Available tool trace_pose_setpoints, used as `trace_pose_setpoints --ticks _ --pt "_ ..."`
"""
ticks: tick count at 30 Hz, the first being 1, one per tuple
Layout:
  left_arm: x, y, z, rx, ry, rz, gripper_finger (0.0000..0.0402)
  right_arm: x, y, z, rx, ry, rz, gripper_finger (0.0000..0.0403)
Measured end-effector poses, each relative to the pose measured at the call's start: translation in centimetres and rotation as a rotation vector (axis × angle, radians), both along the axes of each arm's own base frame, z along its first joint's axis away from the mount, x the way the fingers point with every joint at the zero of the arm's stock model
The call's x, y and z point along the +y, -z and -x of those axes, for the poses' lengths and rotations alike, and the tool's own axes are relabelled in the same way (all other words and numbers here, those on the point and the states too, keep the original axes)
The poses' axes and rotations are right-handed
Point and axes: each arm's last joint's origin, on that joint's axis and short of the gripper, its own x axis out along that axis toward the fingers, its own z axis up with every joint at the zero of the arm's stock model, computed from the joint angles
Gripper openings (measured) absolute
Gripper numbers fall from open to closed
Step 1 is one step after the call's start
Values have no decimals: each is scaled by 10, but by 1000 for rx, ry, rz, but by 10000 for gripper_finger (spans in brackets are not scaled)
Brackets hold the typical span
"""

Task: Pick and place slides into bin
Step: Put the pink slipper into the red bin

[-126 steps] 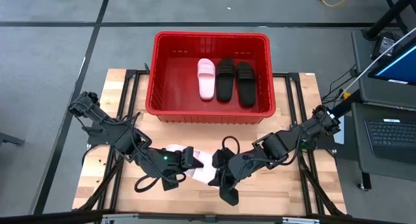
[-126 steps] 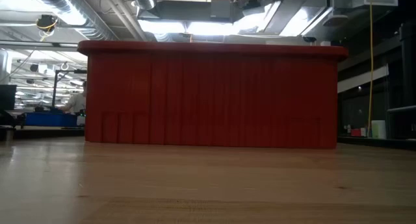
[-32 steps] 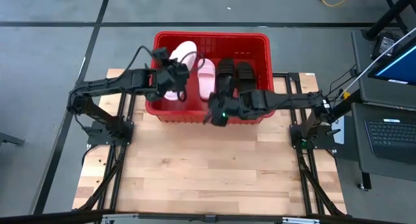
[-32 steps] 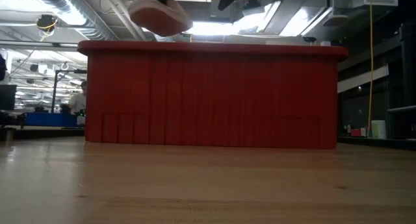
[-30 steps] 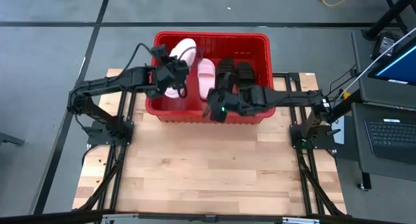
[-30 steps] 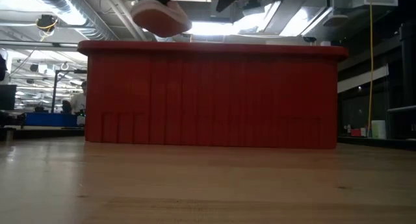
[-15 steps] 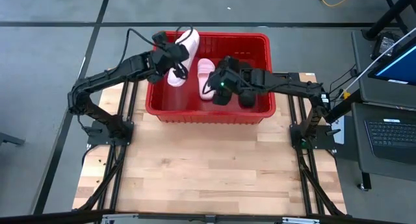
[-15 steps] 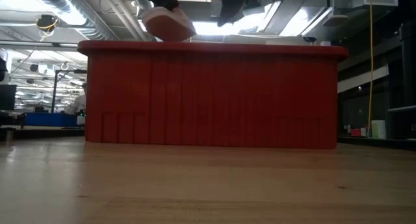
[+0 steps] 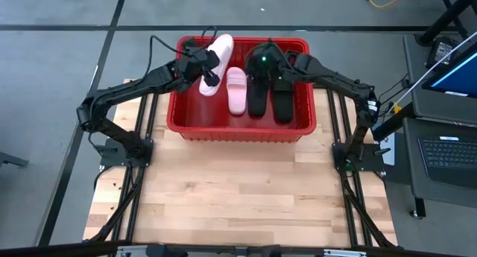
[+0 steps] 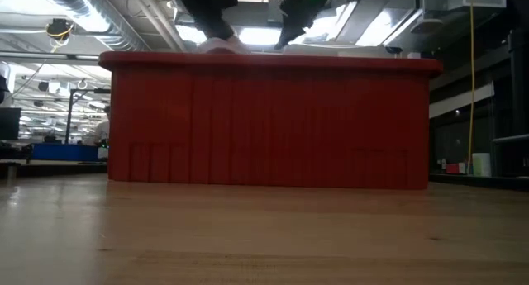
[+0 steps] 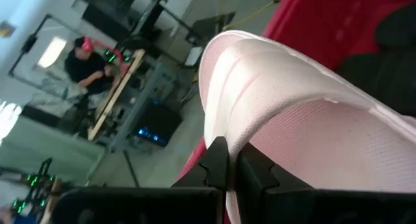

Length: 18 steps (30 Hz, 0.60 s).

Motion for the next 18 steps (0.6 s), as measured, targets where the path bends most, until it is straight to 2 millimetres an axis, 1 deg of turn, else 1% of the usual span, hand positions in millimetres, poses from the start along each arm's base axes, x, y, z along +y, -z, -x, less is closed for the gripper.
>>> trace_pose_setpoints --ticks 3,7,13,18 --pt "4 9 2 -14 -83 -9 4 -11 0 5 5 33 -2 1" --pt "5 17 6 -30 -202 -24 4 -18 0 8 3 45 1 2" --pt "5 31 6 -41 -213 10 4 -33 -1 14 -1 73 20 4" --pt "5 39 6 -43 -223 25 4 -39 0 17 -4 89 13 6"
